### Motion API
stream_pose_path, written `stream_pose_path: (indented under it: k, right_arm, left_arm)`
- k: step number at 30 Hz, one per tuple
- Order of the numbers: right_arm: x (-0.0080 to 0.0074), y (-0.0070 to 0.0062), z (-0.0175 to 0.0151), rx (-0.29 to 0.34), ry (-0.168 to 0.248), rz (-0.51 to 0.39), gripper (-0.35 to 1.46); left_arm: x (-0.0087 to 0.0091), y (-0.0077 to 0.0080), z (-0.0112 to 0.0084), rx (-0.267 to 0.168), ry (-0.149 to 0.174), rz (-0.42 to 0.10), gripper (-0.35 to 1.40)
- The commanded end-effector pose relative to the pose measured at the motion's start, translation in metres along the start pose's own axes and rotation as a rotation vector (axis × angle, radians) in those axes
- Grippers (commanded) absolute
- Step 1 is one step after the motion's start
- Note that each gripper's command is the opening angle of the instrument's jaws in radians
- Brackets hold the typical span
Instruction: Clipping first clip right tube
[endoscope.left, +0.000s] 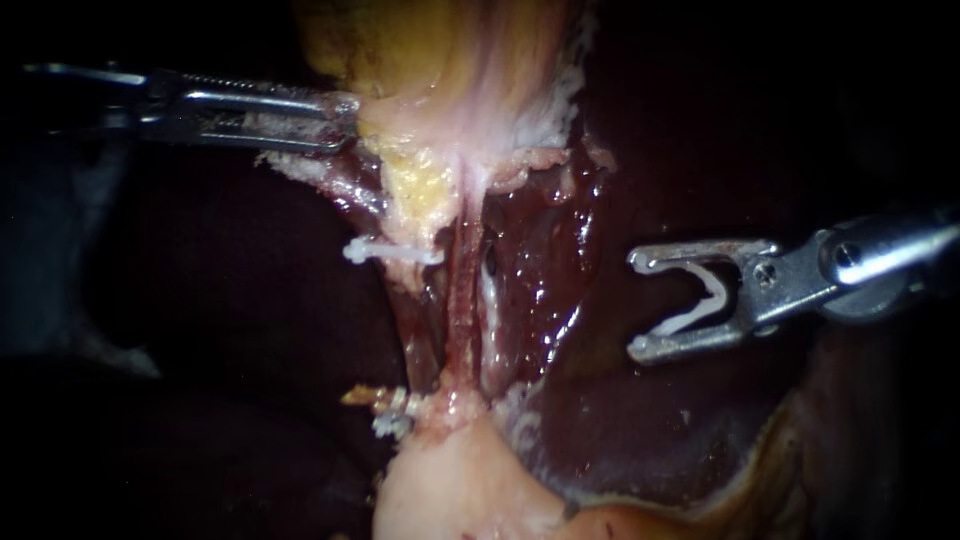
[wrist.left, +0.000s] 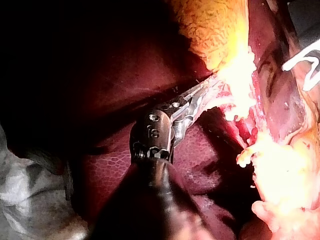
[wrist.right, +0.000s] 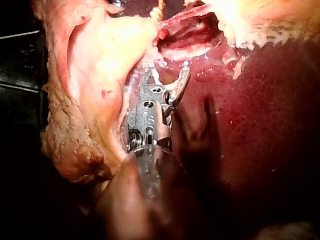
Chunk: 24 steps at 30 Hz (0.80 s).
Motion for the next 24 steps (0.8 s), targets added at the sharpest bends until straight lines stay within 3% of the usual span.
stream_pose_path:
  k: [1,5,8,12,15,20,24]
  right_arm:
    - [0.0000,0.0000,0.0000,0.000,0.000,0.001,0.50]
    - [0.0000,0.0000,0.0000,0.000,0.000,0.000,0.50]
    - [0.0000,0.0000,0.0000,0.000,0.000,0.001,0.50]
    - [0.0000,0.0000,0.0000,0.000,0.000,0.001,0.50]
    - [0.0000,0.0000,0.0001,0.000,-0.003,0.000,0.50]
    - [0.0003,0.0000,0.0003,-0.005,0.011,0.003,0.50]
    - [0.0009,-0.0002,0.0010,-0.002,0.045,0.028,0.50]
  left_arm:
    - [0.0000,0.0001,-0.0001,-0.001,0.000,0.000,-0.35]
    - [0.0008,0.0005,-0.0011,-0.007,-0.003,-0.005,-0.35]
    - [0.0024,0.0009,-0.0029,-0.014,-0.010,-0.015,-0.35]
    - [0.0051,0.0011,-0.0064,0.000,0.025,-0.009,-0.35]
    - [0.0059,0.0011,-0.0081,0.006,0.039,-0.006,-0.35]
    - [0.0056,0.0011,-0.0079,0.013,0.042,0.000,-0.35]
    - [0.0054,0.0012,-0.0076,0.016,0.043,0.000,-0.35]
